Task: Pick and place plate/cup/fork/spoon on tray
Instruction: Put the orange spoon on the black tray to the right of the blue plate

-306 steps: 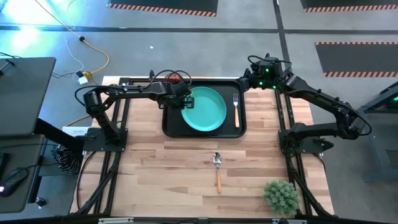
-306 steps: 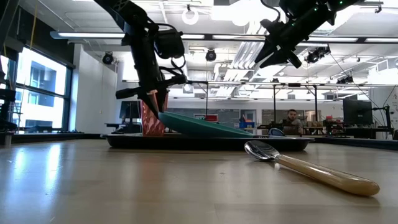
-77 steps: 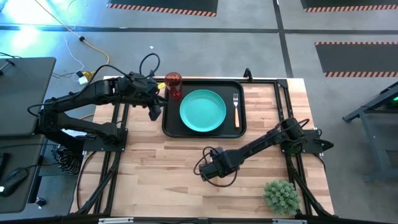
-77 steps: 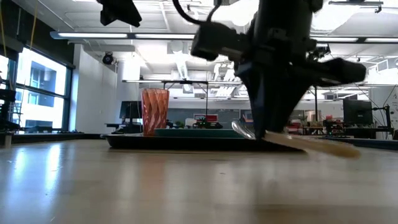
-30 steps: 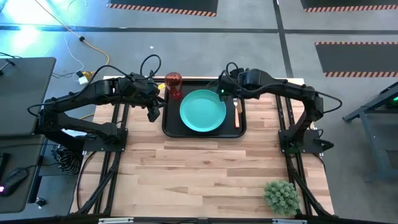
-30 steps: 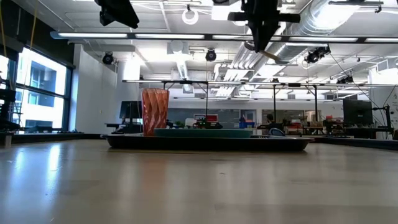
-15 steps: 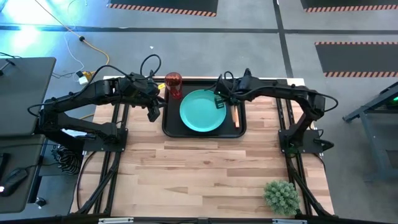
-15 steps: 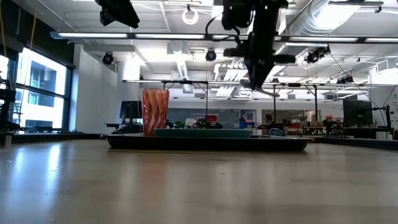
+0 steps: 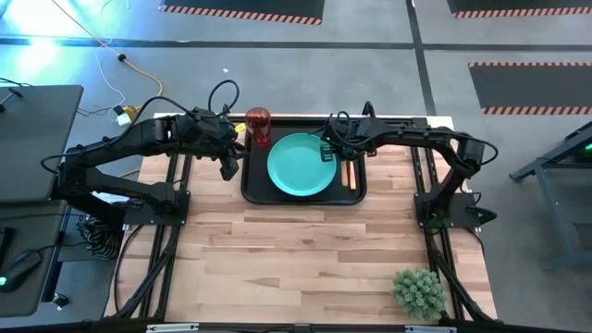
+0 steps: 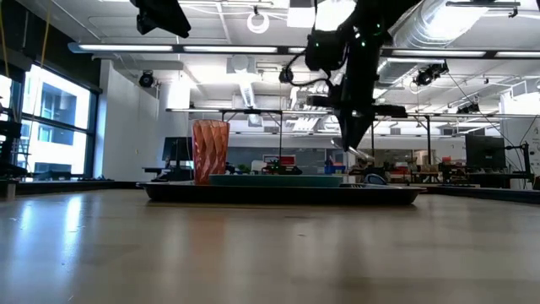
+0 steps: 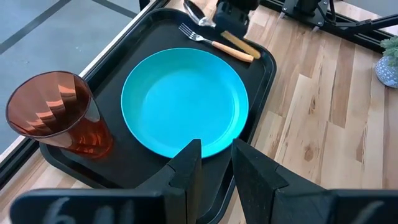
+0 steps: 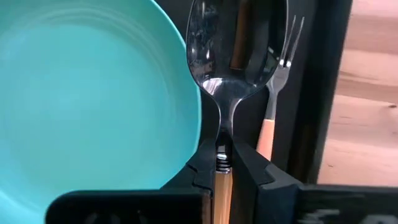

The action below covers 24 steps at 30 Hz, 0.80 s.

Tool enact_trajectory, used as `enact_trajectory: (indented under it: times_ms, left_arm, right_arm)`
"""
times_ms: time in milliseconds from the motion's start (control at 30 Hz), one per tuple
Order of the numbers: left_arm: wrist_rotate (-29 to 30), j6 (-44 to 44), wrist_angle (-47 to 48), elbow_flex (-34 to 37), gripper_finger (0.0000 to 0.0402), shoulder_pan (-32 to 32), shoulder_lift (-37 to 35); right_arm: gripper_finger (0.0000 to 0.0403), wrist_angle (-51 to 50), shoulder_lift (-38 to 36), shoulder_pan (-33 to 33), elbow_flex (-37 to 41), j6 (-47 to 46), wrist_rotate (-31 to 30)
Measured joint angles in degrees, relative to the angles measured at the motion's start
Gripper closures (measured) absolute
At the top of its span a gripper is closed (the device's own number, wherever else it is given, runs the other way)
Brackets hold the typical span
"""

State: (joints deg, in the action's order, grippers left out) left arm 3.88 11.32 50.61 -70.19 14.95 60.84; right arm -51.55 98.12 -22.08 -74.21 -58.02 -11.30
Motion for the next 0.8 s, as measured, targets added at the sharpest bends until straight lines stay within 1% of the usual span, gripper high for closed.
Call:
enact_trajectory:
  times_ms: [133,233,333,600,800]
  left_arm:
    - [0.00,-0.01,-0.06,0.00,0.0323,-0.01,0.00]
    - [0.00,-0.01,-0.88,0.00,0.0323,-0.01,0.00]
    - [0.00,-0.01,-1.18,0.00,0.0323,0.01,0.00]
    - [0.00,0.00,-1.18,0.00,0.0323,0.01,0.00]
    - [1.12,-0.01,-1.18,0.00,0.0323,-0.01,0.02]
  right_arm:
    - [0.0391,5.25,0.05,-0.86,3.88,-1.13,1.40]
    - [0.0391,7.84,0.07,-1.42,6.17,-2.14,3.09]
    - [0.0391,9.58,0.07,-1.75,7.56,-2.15,3.52]
    - [0.0391,11.03,1.53,-3.13,7.75,-1.50,3.94]
    - [0.0391,11.31,4.97,-4.21,7.75,-0.38,6.53]
